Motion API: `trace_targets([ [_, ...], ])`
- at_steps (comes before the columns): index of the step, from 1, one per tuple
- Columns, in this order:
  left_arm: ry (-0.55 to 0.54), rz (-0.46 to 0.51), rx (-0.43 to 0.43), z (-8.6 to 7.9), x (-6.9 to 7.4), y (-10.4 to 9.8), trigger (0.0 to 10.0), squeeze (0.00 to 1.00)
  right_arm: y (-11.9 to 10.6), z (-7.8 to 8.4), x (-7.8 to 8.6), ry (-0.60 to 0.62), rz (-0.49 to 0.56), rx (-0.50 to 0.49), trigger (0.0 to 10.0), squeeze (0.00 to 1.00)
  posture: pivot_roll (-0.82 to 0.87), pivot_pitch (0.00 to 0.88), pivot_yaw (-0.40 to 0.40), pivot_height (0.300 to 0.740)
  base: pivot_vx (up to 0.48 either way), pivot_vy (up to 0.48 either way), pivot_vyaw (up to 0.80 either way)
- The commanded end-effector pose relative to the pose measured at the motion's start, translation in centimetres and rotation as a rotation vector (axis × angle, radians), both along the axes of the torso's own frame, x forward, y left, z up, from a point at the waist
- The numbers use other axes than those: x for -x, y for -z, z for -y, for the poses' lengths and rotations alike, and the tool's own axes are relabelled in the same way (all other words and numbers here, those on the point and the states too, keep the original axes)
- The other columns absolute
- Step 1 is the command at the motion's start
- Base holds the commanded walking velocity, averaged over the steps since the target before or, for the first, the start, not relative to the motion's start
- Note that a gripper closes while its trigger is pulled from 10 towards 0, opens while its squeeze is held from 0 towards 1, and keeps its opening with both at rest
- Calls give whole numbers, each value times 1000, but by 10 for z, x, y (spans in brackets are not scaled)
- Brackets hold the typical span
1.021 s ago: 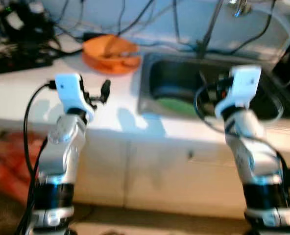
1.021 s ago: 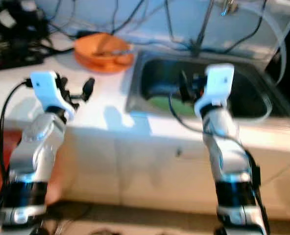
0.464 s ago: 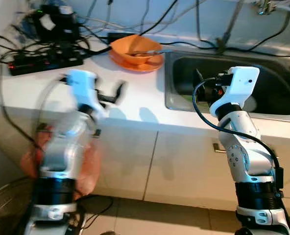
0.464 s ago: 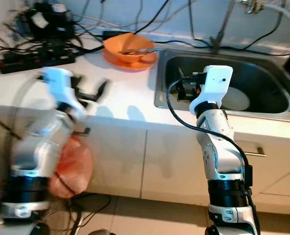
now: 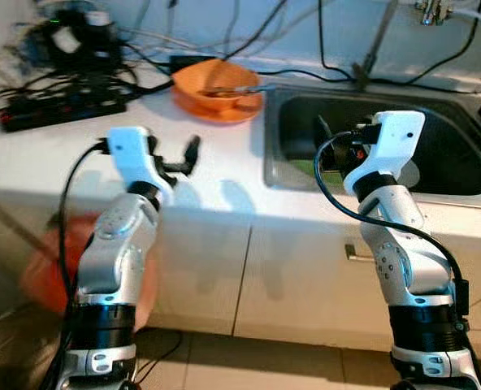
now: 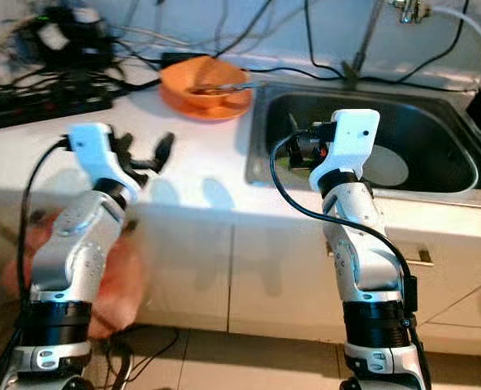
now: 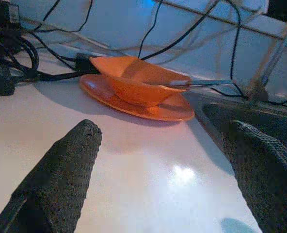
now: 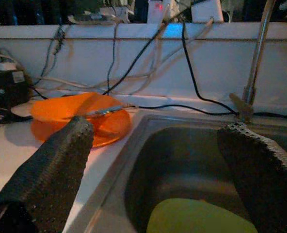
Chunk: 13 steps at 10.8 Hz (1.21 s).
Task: Kitchen organization
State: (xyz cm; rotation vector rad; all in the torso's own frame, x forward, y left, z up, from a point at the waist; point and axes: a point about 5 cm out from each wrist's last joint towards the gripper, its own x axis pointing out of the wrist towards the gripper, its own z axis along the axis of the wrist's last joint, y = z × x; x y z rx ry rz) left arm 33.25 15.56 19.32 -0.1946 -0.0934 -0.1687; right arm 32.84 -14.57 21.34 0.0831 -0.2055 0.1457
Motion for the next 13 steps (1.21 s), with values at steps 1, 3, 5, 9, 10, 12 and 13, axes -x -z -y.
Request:
trace_targets([
  [1, -1, 9, 7, 1, -2, -4, 10000, 0, 0, 0, 1, -2, -3, 1, 10000, 0, 78, 55, -42, 740, 386, 0, 0],
  [3, 34, 5, 5, 10, -1, -4, 10000, 0, 0, 0, 1, 1, -4, 7, 10000, 0, 78, 58, -38, 740, 386, 0, 0],
  [5, 39, 1, 10, 11, 0, -4, 10000, 0, 0, 0, 1, 4, -5, 8, 10000, 0, 77, 59, -36, 740, 433, 0, 0],
  [9, 42, -12, 25, 12, 3, -1, 10000, 0, 1, 0, 0, 4, -13, 14, 10000, 0, 83, 64, -40, 740, 120, 0, 0],
  [10, 38, -24, 13, 11, 4, 1, 10000, 0, 2, -1, -1, 2, -14, 16, 10000, 0, 84, 64, -41, 740, 0, 0, 0],
  [12, 36, -62, -9, 9, -1, 4, 10000, 0, 2, -2, 0, 6, -14, 25, 10000, 0, 81, 65, -38, 740, 0, 0, 0],
  [13, 38, -72, -15, 8, -4, 4, 10000, 0, 2, -2, 0, 11, -13, 28, 10000, 0, 79, 67, -35, 740, 0, 0, 0],
])
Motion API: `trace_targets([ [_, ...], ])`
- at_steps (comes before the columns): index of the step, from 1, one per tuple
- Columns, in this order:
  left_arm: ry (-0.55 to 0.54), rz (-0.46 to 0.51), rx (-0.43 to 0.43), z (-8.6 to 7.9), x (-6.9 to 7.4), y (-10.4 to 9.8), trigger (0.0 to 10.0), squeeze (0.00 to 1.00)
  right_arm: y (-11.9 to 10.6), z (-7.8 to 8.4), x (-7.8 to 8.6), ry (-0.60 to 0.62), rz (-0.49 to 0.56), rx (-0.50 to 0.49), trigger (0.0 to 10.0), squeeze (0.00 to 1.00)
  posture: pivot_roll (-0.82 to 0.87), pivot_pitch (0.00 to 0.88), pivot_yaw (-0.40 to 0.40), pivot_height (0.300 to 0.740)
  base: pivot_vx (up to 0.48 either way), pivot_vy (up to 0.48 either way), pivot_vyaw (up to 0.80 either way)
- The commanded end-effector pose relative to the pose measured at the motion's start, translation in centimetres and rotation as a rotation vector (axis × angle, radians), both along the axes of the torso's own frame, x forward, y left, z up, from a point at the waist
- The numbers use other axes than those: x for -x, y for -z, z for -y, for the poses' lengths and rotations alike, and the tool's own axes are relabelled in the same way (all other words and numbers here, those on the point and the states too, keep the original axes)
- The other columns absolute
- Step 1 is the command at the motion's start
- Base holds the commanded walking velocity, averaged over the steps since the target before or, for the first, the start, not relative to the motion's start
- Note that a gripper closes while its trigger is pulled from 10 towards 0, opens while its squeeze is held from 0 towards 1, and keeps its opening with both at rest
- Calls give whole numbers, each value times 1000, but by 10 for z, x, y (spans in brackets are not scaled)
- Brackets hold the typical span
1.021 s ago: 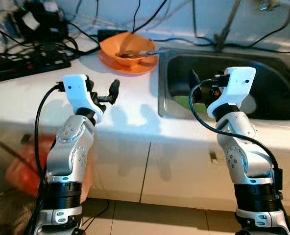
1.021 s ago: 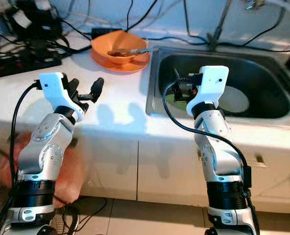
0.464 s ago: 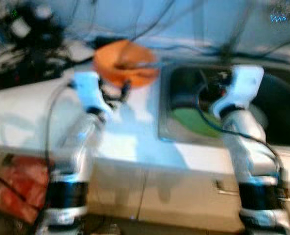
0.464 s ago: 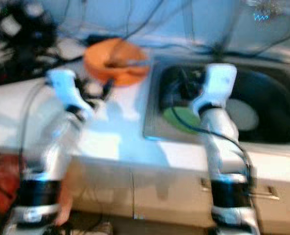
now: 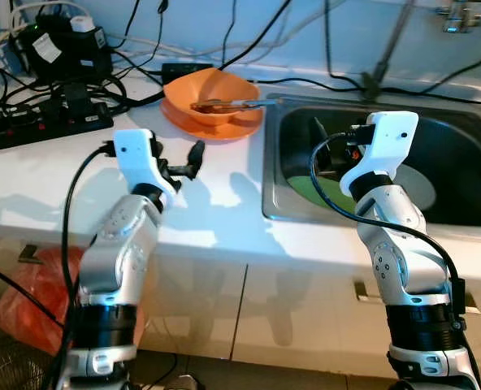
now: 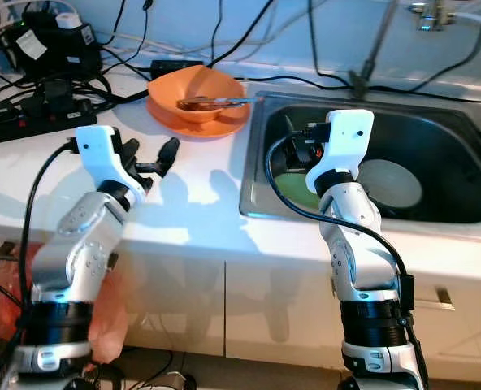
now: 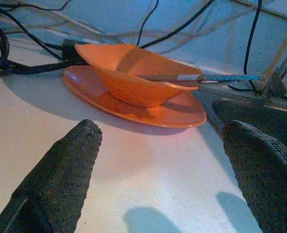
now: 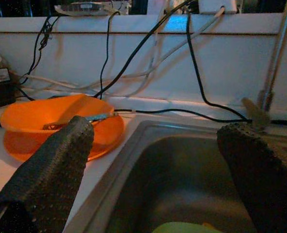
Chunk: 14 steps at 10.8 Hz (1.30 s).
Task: Kitchen organization
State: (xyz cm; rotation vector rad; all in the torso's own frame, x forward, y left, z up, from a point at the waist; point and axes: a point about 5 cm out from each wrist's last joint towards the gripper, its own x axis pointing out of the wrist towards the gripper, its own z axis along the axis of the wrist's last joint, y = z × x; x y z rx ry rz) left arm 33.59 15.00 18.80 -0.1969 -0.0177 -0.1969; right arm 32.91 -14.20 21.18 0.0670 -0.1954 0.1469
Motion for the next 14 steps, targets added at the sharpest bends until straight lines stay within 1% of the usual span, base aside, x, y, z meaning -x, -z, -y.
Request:
trace_targets([
  [1, 7, -3, -16, 0, -5, -5, 10000, 0, 1, 3, 1, 23, -4, 14, 10000, 0, 77, 72, -32, 740, 0, 0, 0],
  [2, 12, -3, -30, -1, -10, -9, 10000, 0, 1, 3, 3, 34, -2, 9, 10000, 0, 75, 78, -29, 740, 0, 0, 0],
  [3, 16, -2, -35, -1, -13, -12, 10000, 0, 1, 2, 4, 33, 0, 1, 10000, 0, 74, 85, -28, 740, 0, 0, 0],
  [4, 26, -3, -42, 0, -21, -18, 10000, 0, 4, 2, 6, 36, -3, 0, 10000, 0, 71, 94, -26, 740, 0, 0, 0],
  [5, 33, 0, -44, 1, -23, -21, 10000, 0, 6, 1, 9, 42, -9, 2, 10000, 0, 69, 102, -23, 740, 0, 0, 0],
  [6, 53, 3, -46, 3, -27, -22, 10000, 0, 8, 0, 9, 15, -34, -22, 10000, 0, 69, 102, -23, 740, 0, 0, 0],
  [8, 81, 1, -64, 6, -33, -26, 10000, 0, 9, 0, 10, 6, -43, -26, 10000, 0, 75, 108, -25, 740, 0, 0, 0],
  [10, 144, -12, -103, 12, -39, -26, 10000, 0, 9, -4, 12, -15, -50, -28, 10000, 0, 75, 117, -17, 740, 0, 0, 0],
  [11, 153, -16, -103, 14, -41, -26, 10000, 0, 9, -3, 13, -15, -52, -29, 10000, 0, 68, 123, -12, 740, 0, 0, 0],
  [12, 177, -22, -122, 19, -44, -25, 10000, 0, 10, -3, 18, -15, -61, -31, 10000, 0, 60, 133, -9, 740, 0, 0, 0],
  [14, 198, -34, -173, 20, -53, -21, 10000, 0, 14, -4, 27, -21, -79, -29, 10000, 0, 42, 162, 4, 740, 0, 0, 0],
])
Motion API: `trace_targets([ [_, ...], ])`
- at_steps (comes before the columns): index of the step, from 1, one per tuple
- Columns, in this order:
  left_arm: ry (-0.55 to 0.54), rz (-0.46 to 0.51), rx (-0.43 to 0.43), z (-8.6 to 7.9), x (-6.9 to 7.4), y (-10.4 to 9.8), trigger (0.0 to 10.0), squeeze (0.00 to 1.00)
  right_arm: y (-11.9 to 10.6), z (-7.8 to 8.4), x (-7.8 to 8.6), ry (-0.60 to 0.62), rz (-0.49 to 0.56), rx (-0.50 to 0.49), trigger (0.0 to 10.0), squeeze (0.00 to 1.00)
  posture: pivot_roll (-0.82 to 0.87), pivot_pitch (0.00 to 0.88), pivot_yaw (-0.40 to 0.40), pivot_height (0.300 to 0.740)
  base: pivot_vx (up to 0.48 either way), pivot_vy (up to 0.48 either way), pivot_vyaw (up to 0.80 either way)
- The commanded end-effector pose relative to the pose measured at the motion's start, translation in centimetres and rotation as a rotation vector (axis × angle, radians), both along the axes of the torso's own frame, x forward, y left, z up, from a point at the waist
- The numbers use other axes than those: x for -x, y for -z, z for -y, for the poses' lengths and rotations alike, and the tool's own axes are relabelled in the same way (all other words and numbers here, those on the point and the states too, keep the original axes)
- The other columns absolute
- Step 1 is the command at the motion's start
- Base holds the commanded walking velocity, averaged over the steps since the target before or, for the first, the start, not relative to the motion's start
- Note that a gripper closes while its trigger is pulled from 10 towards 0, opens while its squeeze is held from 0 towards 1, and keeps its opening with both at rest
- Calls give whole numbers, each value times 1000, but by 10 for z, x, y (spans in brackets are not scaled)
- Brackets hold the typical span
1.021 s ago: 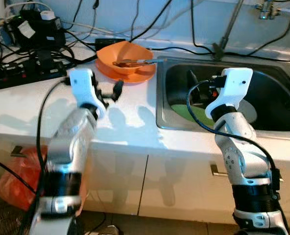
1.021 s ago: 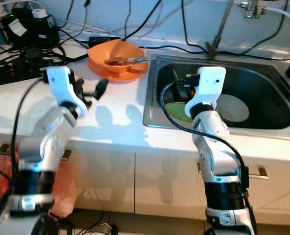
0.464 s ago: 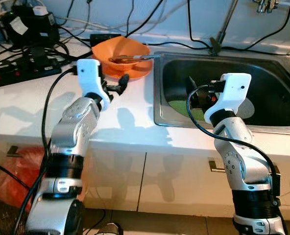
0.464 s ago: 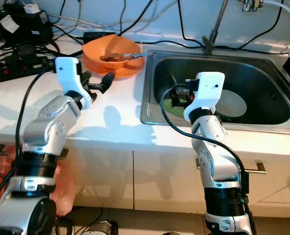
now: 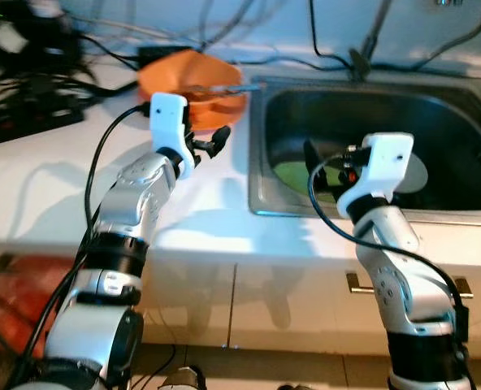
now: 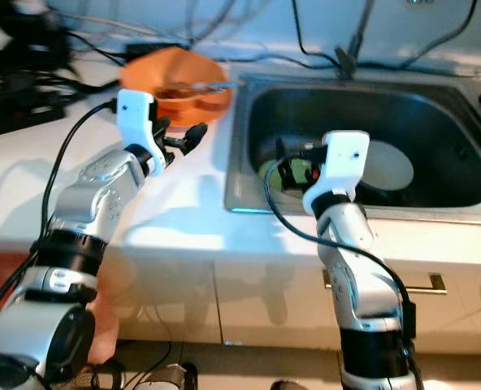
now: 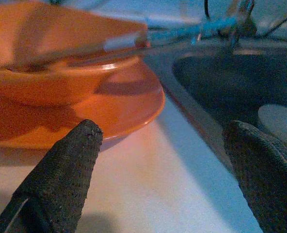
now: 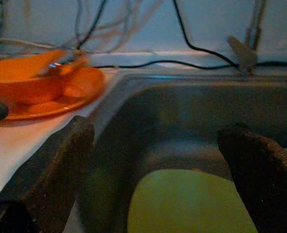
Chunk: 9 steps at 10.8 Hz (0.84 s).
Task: Kitchen organization
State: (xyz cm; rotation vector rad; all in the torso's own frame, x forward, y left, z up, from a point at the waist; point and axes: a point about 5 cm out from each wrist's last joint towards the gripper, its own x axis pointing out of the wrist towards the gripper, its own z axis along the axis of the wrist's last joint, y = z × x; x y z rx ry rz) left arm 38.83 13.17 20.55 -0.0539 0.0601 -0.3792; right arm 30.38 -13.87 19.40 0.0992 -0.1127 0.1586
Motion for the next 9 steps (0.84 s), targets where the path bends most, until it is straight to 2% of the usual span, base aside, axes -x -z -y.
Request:
trace_targets([
  [1, 10, 21, -35, 0, -4, -4, 10000, 0, -2, 0, 5, -4, 0, -4, 10000, 0, 29, 178, 15, 740, 0, 0, 0],
  [2, -4, 38, -55, -4, -10, -8, 10000, 0, -1, -1, 14, -16, -9, 3, 10000, 0, 9, 195, 24, 740, 0, 0, 0],
  [3, -9, 48, -73, -6, -14, -10, 10000, 0, 1, -7, 22, -112, -35, 12, 10000, 0, -3, 212, 28, 740, 0, 0, 0],
  [4, -7, 56, -78, -6, -14, -11, 10000, 0, 1, -10, 27, -151, -44, 15, 10000, 0, -22, 231, 28, 740, 0, 0, 0],
  [6, -28, 63, -84, -8, -19, -12, 10000, 0, 4, -10, 52, -348, -102, 73, 10000, 0, -46, 251, 23, 740, 0, 0, 0],
  [7, -30, 62, -83, -9, -21, -12, 10000, 0, 3, -9, 55, -361, -108, 76, 10000, 0, -46, 251, 23, 740, 0, 0, 0],
  [9, -49, 51, -100, -13, -24, -11, 10000, 0, -4, -13, 64, -473, -105, 72, 10000, 0, -59, 268, 23, 740, 0, 0, 0],
])
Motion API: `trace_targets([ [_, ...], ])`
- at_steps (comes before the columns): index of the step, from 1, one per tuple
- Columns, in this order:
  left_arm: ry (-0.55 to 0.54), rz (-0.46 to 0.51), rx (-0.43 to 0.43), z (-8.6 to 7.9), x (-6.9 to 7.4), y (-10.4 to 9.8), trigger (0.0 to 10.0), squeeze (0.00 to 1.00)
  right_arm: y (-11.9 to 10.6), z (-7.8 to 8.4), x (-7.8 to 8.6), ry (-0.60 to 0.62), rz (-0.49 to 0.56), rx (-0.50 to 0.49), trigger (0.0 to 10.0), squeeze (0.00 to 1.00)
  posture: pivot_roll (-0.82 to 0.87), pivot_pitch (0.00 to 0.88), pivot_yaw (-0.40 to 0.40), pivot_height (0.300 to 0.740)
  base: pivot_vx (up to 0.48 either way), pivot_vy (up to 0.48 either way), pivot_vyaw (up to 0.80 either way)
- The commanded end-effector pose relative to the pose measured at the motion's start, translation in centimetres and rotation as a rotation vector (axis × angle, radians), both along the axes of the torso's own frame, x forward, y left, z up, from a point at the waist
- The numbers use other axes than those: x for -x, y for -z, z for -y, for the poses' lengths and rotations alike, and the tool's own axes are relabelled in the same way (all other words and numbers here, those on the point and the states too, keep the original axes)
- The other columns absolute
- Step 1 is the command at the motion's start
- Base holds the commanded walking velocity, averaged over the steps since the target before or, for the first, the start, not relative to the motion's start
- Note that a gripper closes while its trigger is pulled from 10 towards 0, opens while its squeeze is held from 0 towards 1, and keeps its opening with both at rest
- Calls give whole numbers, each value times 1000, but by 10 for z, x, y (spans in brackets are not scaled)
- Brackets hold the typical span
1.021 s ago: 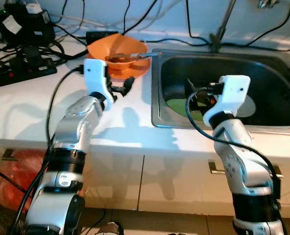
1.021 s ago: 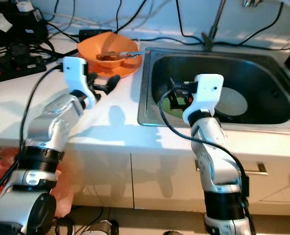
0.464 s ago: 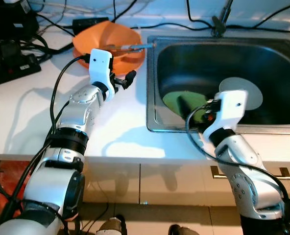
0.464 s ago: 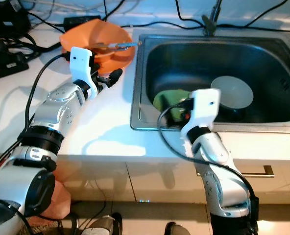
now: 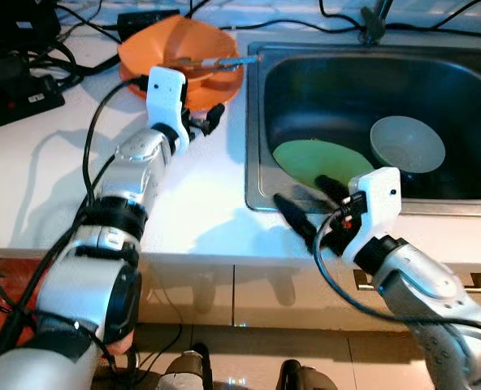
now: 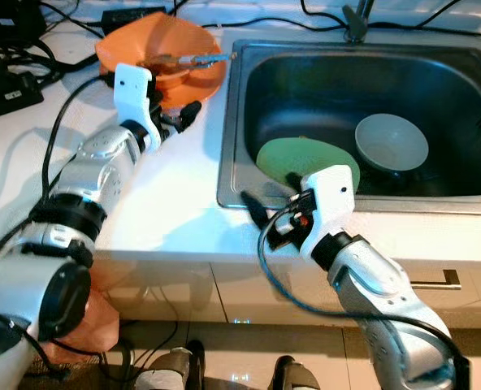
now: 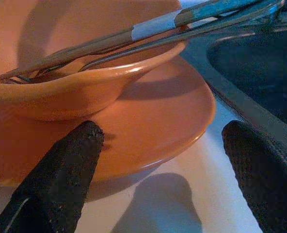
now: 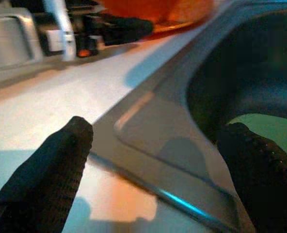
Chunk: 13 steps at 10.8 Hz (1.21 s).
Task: Kitchen organization
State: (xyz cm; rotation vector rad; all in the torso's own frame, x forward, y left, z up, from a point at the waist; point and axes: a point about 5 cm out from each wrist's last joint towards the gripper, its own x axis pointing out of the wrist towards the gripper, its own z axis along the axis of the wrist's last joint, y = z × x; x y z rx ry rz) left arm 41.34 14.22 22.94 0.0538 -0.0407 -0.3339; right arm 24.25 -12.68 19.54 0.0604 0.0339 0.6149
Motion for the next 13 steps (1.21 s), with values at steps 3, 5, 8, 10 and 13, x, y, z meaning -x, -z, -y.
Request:
trace_targets([
  [3, 16, -139, -44, 0, -2, 21, 10000, 0, -7, -5, 12, -85, -9, -7, 10000, 0, -55, 280, 29, 740, 0, 0, 0],
  [5, 60, -220, -53, 0, -1, 26, 10000, 0, -11, -11, 17, -155, -10, -13, 10000, 0, -46, 280, 32, 740, 0, 0, 0],
  [8, 124, -335, -79, 0, 3, 38, 10000, 0, -10, -9, 14, -155, -9, 11, 10000, 0, -23, 276, 32, 740, 0, 0, 0],
  [10, 212, -404, -80, -11, 13, 48, 10000, 0, -10, -8, 9, -160, -3, 21, 10000, 0, 26, 271, 36, 740, 0, 0, 0],
  [13, 246, -444, -98, -32, 38, 49, 10000, 0, -11, -10, 2, -168, 7, 21, 10000, 0, 53, 263, 32, 740, 0, 0, 0],
])
